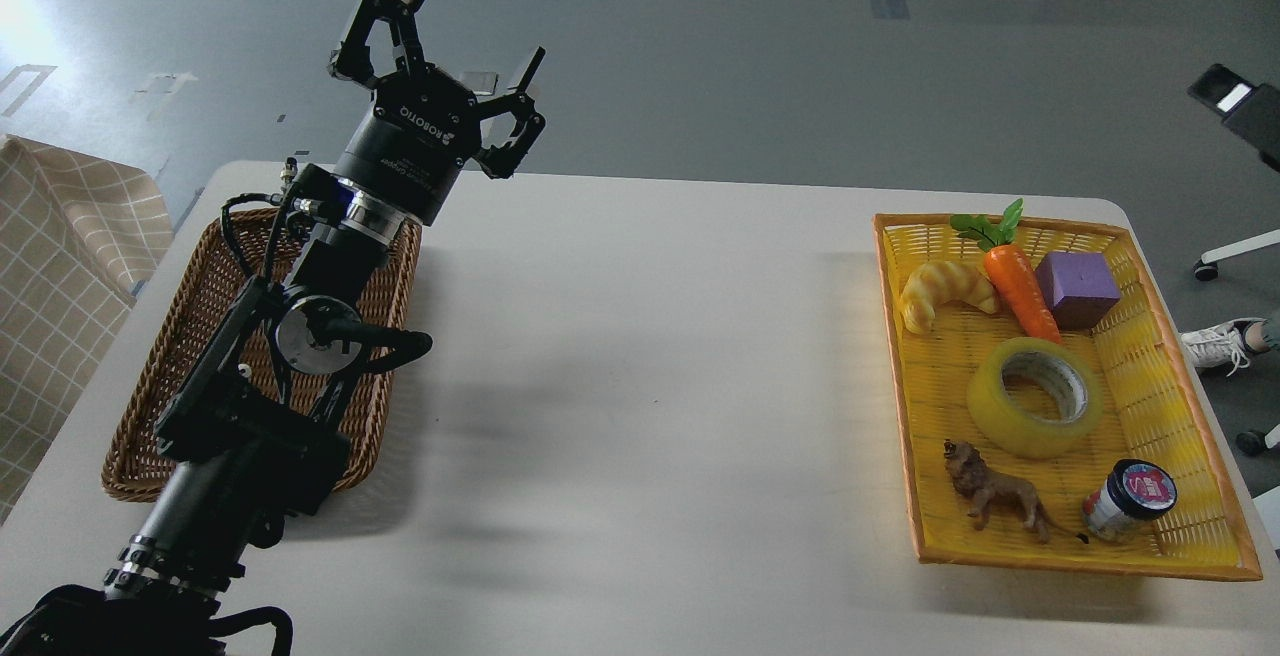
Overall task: Place and transfer tape with both arms
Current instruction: 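Raise the right gripper up and away from the yellow tray, then lower the right gripper toward the yellow tape roll on the tray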
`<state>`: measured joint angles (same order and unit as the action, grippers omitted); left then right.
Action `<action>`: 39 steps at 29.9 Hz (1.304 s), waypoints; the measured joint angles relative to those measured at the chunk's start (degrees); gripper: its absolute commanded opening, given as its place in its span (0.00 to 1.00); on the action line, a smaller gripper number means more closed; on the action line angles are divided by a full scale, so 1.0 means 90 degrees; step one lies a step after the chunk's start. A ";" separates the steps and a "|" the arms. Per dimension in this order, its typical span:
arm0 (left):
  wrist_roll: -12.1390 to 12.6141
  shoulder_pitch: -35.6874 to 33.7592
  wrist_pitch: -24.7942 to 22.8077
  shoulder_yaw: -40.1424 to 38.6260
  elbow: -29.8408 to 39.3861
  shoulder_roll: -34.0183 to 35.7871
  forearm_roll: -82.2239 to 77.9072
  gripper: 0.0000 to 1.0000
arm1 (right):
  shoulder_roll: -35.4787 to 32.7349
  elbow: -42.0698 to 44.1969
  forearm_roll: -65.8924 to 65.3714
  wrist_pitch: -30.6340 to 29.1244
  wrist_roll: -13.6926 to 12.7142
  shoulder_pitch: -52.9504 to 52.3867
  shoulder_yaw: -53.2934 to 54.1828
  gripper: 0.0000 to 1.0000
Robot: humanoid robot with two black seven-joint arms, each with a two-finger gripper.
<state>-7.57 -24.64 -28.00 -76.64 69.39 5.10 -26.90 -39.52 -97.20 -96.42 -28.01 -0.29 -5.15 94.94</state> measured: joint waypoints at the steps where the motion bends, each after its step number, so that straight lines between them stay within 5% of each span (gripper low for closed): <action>1: 0.0000 0.0001 0.0000 0.0000 0.0006 0.0006 0.0000 0.99 | 0.0042 0.0009 -0.0217 0.0000 -0.0003 0.0028 -0.0102 0.98; 21: -0.0009 0.0121 0.0000 -0.0011 0.0026 0.0010 0.0009 0.99 | 0.0738 0.1189 -0.2063 0.0001 -0.0201 0.0263 -0.0731 0.98; 39: -0.0009 0.0120 0.0000 -0.0005 0.0092 -0.0011 0.0009 0.99 | 0.1083 0.1240 -0.2709 0.0002 -0.0465 0.0696 -0.0772 0.98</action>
<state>-7.65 -23.55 -28.00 -76.69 70.22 5.00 -26.81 -29.78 -86.03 -120.80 -27.99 -4.48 1.11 87.99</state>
